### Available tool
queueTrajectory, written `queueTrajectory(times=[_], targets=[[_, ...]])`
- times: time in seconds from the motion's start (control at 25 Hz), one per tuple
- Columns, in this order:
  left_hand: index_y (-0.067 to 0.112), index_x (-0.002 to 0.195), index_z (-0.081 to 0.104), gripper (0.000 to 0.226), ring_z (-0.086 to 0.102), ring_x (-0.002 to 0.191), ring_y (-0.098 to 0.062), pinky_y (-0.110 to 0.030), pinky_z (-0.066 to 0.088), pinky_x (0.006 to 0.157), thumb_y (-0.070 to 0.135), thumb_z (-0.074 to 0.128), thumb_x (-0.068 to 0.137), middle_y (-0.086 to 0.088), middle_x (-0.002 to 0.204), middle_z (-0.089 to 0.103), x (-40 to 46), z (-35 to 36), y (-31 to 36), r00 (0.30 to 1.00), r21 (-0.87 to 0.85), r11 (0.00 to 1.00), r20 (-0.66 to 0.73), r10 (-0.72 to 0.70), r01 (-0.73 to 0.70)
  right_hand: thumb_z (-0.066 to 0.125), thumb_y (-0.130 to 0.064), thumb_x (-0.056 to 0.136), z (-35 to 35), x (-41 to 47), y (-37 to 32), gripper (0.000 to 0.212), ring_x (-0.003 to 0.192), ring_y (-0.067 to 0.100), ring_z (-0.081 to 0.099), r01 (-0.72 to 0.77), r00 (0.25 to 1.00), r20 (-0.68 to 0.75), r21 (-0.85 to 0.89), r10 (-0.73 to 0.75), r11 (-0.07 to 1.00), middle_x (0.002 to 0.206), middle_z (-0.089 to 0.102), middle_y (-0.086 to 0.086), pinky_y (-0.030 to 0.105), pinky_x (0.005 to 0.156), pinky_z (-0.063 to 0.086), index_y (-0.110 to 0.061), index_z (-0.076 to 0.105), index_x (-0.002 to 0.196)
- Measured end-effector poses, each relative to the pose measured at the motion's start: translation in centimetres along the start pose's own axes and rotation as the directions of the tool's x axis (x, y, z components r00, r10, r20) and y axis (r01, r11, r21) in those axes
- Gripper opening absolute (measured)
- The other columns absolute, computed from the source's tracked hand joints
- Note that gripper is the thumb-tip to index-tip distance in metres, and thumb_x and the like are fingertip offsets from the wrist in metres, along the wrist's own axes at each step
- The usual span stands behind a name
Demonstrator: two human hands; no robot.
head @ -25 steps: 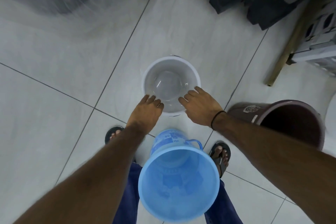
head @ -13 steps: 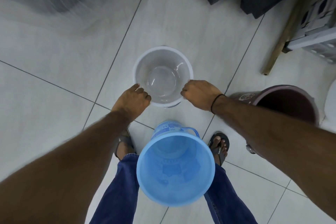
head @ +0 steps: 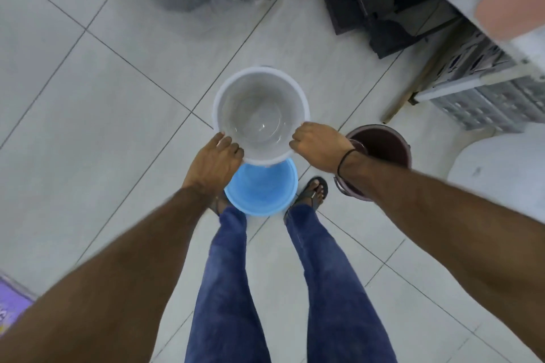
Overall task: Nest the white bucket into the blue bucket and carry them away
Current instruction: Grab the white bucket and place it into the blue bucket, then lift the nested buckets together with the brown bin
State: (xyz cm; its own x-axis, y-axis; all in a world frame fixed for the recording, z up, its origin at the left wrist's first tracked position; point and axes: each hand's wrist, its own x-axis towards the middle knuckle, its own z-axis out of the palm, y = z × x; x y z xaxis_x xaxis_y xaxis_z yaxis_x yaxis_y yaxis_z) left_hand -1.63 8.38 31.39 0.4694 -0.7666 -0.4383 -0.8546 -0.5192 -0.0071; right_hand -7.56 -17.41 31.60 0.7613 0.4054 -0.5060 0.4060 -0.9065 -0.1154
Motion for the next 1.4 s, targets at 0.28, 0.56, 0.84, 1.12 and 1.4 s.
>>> queueTrajectory(times=[0.28,0.56,0.84,1.12,1.4], targets=[[0.012,0.116,0.064,0.031,0.056,0.119,-0.029,-0.048,0.024,0.12,0.012,0.061,0.085,-0.006,0.112,0.069,-8.5,9.0,7.8,0.993,-0.074,0.996,0.114,-0.044,0.052,0.058,-0.003,0.092,9.6,-3.2,-9.2,0.02,0.107,0.032,0.062,0.1,0.989,0.111,-0.03,-0.096,0.995,0.107,0.071,0.008,0.041,0.102,0.048,-0.012,0.069,0.107],[0.018,0.119,0.062,0.032,0.051,0.125,-0.021,-0.055,0.008,0.122,0.024,0.067,0.088,0.002,0.115,0.068,-5.6,23.2,11.1,0.95,-0.115,0.98,0.289,-0.121,0.16,0.056,0.001,0.09,23.2,2.1,-11.8,0.026,0.108,0.032,0.064,0.073,0.985,0.157,-0.029,-0.067,0.997,0.106,0.072,0.01,0.047,0.116,0.037,-0.012,0.07,0.107],[0.012,0.129,0.05,0.047,0.046,0.127,-0.03,-0.051,0.037,0.107,0.018,0.065,0.085,-0.009,0.136,0.051,-3.6,27.6,13.7,0.745,-0.558,0.569,0.143,-0.651,0.604,0.055,-0.022,0.093,25.2,5.7,-11.6,0.021,0.096,0.033,0.066,-0.259,0.963,-0.008,0.241,0.269,0.935,0.099,0.072,0.008,0.044,0.089,0.047,-0.013,0.067,0.108],[0.006,0.132,0.052,0.052,0.057,0.123,-0.039,-0.053,0.046,0.105,0.031,0.063,0.088,-0.021,0.134,0.059,-1.6,30.2,16.3,0.307,-0.444,-0.824,0.886,-0.347,0.353,0.068,-0.018,0.086,28.5,6.9,-8.1,0.028,0.105,0.032,0.069,-0.733,0.471,0.502,0.68,0.725,0.005,0.11,0.075,0.014,0.032,0.085,0.054,-0.005,0.073,0.11],[0.008,0.113,0.047,0.026,0.052,0.078,-0.03,-0.045,0.054,0.071,0.016,0.063,0.094,-0.015,0.099,0.052,-1.2,29.2,16.5,0.342,-0.469,-0.835,0.865,-0.367,0.288,0.062,0.002,0.079,29.2,5.4,-7.3,0.011,0.078,0.027,0.065,-0.676,0.517,0.487,0.737,0.704,-0.013,0.079,0.066,0.007,0.03,0.066,0.055,-0.007,0.068,0.081]])
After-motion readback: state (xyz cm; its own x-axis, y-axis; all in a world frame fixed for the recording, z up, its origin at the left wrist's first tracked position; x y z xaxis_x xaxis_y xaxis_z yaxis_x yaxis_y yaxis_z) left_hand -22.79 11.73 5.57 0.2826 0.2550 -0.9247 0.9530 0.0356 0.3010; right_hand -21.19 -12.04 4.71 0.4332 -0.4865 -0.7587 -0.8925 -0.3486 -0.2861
